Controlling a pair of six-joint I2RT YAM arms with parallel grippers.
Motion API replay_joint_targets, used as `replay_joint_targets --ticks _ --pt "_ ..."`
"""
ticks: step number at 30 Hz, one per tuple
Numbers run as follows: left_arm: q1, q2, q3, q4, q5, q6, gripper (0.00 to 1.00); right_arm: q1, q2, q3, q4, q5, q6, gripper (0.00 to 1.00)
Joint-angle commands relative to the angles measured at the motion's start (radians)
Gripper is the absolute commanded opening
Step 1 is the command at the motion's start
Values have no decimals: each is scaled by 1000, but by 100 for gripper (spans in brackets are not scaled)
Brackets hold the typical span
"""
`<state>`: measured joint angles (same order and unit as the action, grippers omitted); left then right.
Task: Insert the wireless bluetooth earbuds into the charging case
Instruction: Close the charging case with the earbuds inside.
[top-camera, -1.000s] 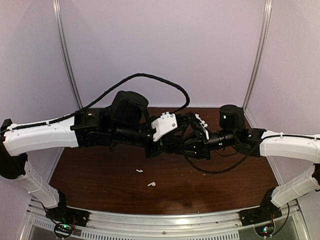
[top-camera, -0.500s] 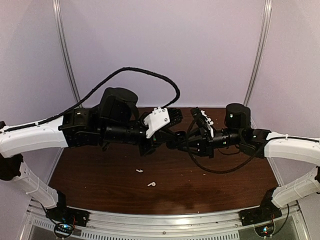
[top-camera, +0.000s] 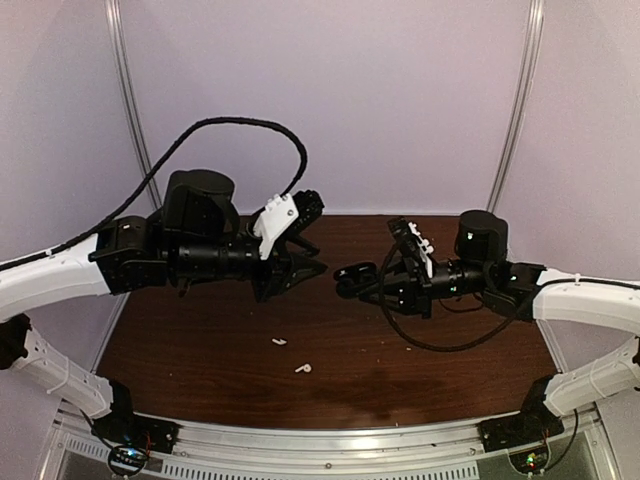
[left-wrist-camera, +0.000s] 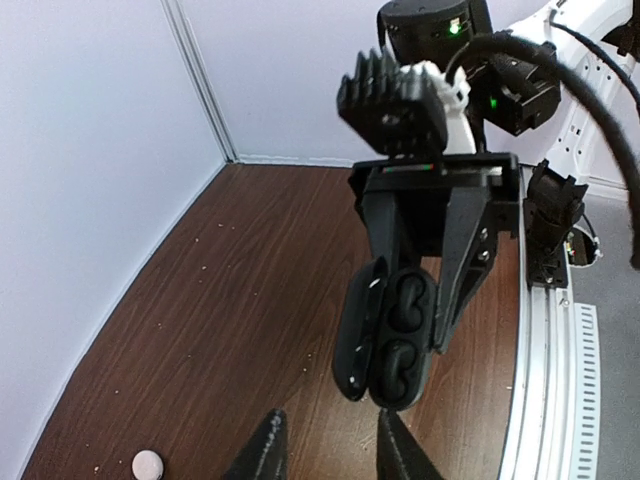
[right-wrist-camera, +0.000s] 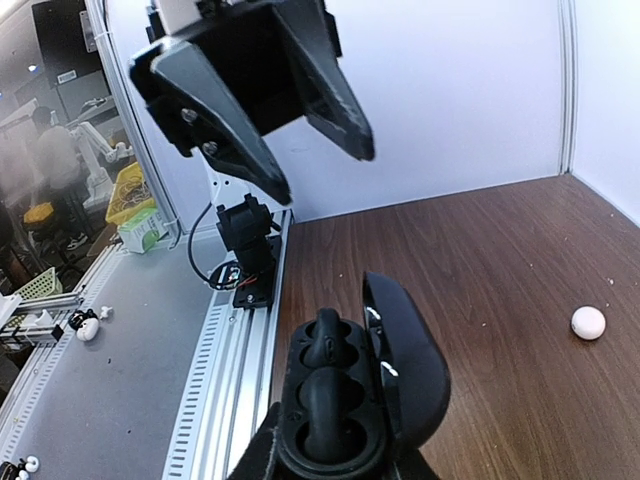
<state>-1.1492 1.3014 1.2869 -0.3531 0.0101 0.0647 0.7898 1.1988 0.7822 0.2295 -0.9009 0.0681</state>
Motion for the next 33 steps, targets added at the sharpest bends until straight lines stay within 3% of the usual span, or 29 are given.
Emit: replay_joint_targets --ticks 1,4,10,33 --pt "83 -42 -49 80 170 -131 42 -2 -16 26 57 -1 -20 0" --pt "95 -60 -85 87 244 -117 59 -1 -9 45 58 -5 -13 0" --pt "95 -23 -95 44 328 -40 75 -1 14 77 84 -20 28 0" --pt "95 8 -82 132 311 129 73 18 86 152 56 -30 64 0"
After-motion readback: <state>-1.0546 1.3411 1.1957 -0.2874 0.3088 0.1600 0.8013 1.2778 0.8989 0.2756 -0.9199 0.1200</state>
